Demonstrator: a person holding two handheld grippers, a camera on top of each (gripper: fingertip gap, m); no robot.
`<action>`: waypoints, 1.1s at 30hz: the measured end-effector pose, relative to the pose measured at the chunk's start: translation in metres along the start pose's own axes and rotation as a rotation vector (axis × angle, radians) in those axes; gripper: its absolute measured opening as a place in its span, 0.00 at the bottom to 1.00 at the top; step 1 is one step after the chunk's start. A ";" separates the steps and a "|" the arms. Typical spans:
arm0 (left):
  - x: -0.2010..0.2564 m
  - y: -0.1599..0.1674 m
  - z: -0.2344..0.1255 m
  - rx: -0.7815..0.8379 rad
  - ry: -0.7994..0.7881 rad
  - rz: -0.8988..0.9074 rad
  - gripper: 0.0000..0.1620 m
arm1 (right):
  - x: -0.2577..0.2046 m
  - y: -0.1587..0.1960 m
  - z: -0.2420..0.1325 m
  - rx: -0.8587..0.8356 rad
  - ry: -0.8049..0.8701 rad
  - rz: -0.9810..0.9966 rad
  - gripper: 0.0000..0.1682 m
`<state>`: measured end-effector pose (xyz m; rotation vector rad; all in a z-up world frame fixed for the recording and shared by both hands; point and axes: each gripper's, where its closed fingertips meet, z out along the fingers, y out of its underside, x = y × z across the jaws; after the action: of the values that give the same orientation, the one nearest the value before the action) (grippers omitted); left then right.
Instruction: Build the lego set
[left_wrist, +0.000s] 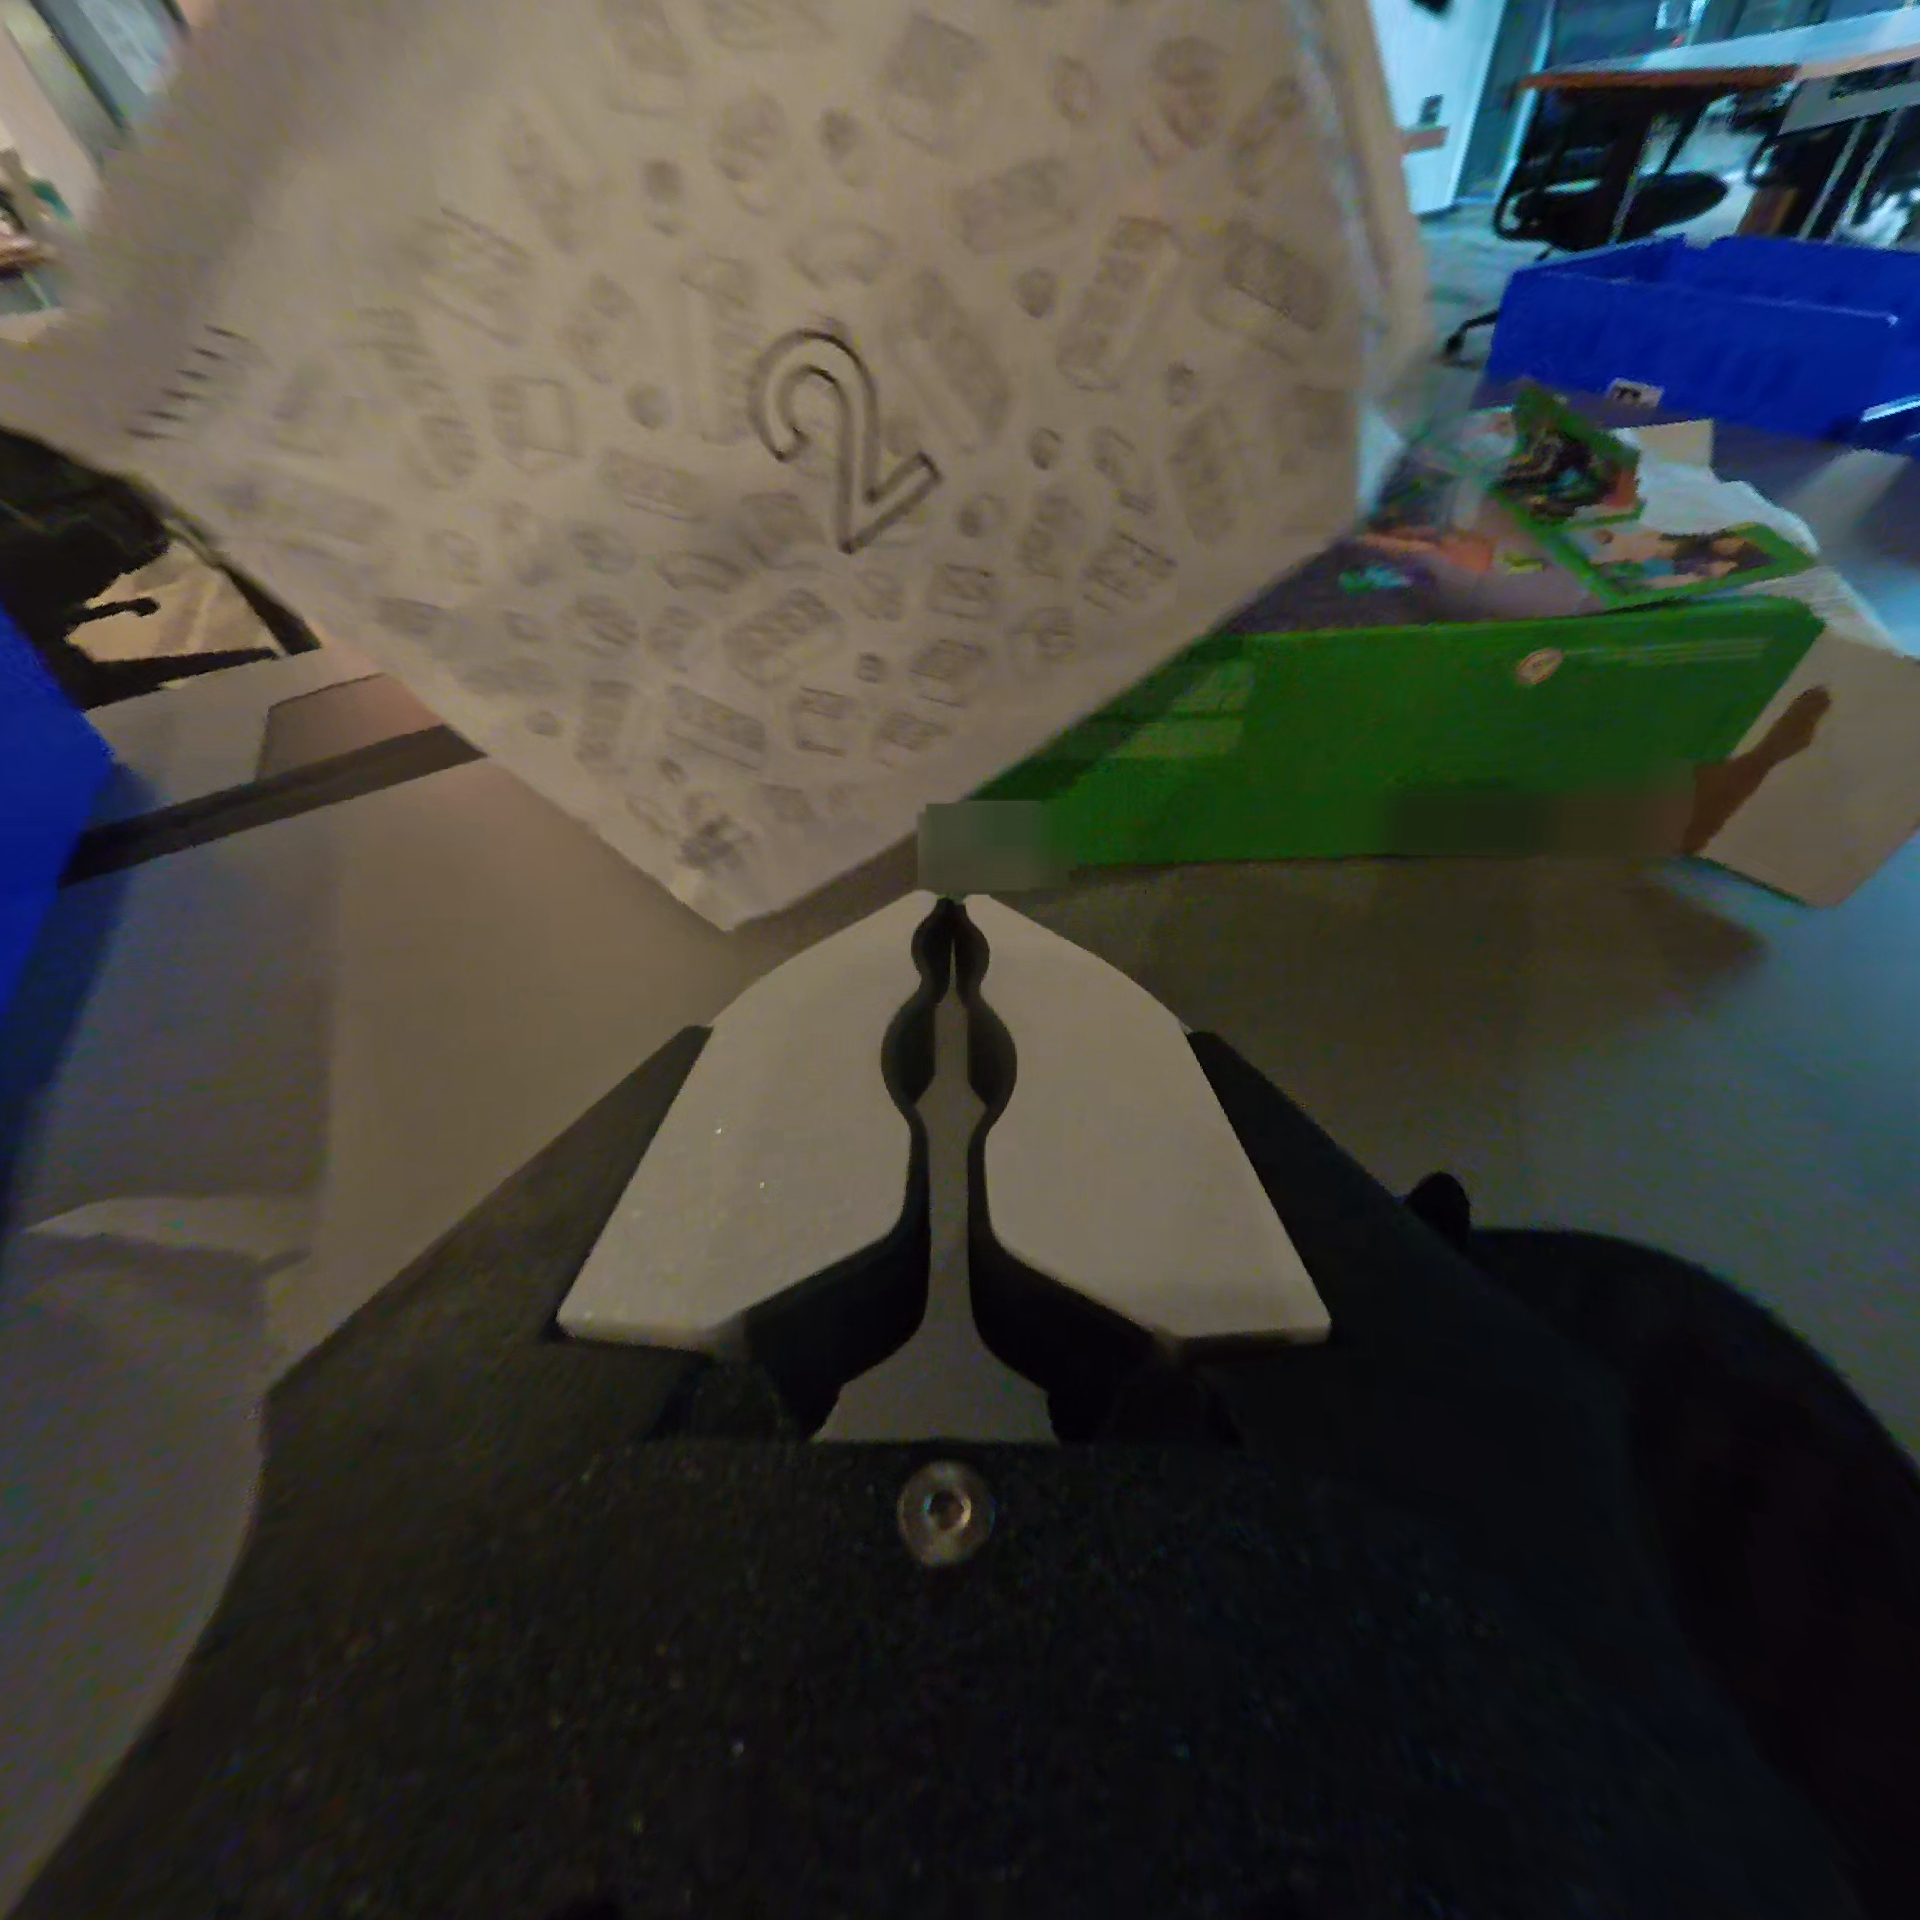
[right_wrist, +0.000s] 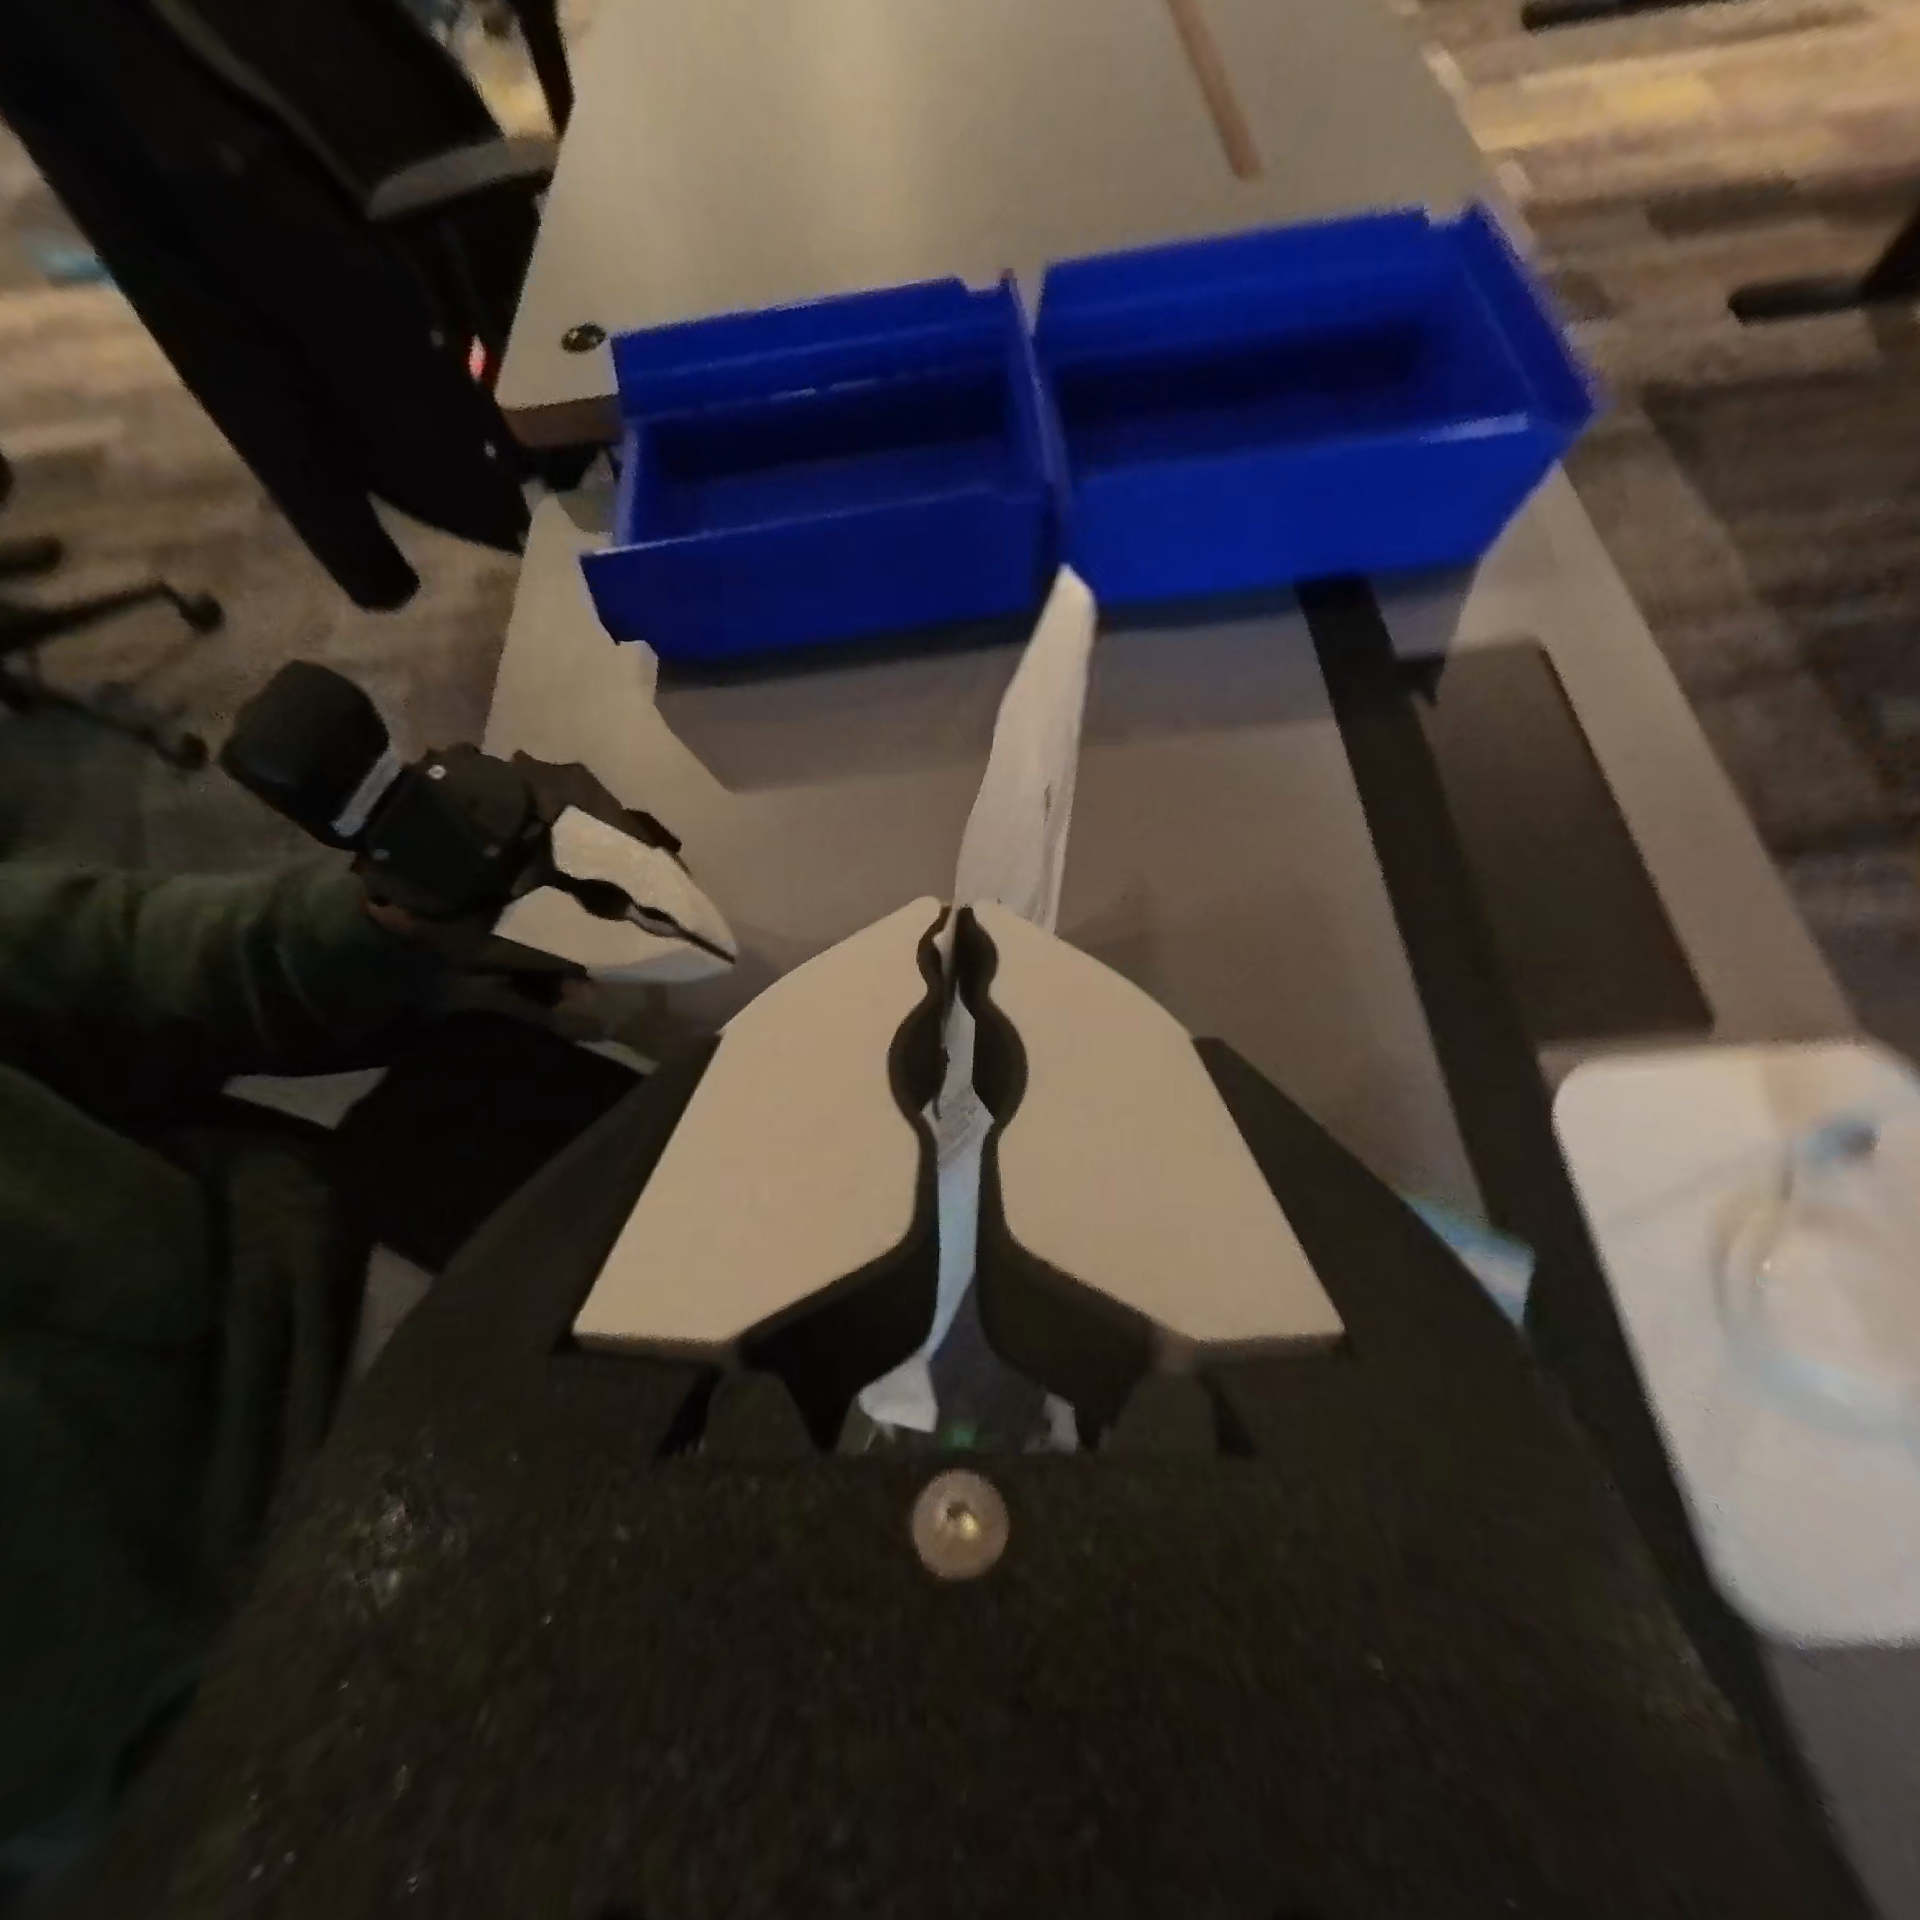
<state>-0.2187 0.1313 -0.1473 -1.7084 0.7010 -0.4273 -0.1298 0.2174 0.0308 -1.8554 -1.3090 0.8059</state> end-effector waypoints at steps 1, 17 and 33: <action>-0.003 0.002 -0.003 -0.003 -0.006 -0.002 0.00 | -0.001 -0.007 0.008 -0.014 -0.006 -0.023 0.00; -0.059 0.030 -0.042 -0.010 -0.113 -0.086 0.00 | 0.004 -0.117 0.110 -0.073 -0.089 -0.185 0.00; -0.080 0.042 -0.046 -0.014 -0.147 -0.120 0.00 | 0.017 -0.017 0.114 -0.018 -0.080 0.276 0.00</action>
<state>-0.3173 0.1434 -0.1699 -1.7806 0.4981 -0.3759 -0.2258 0.2597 -0.0192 -2.0656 -1.1235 1.0230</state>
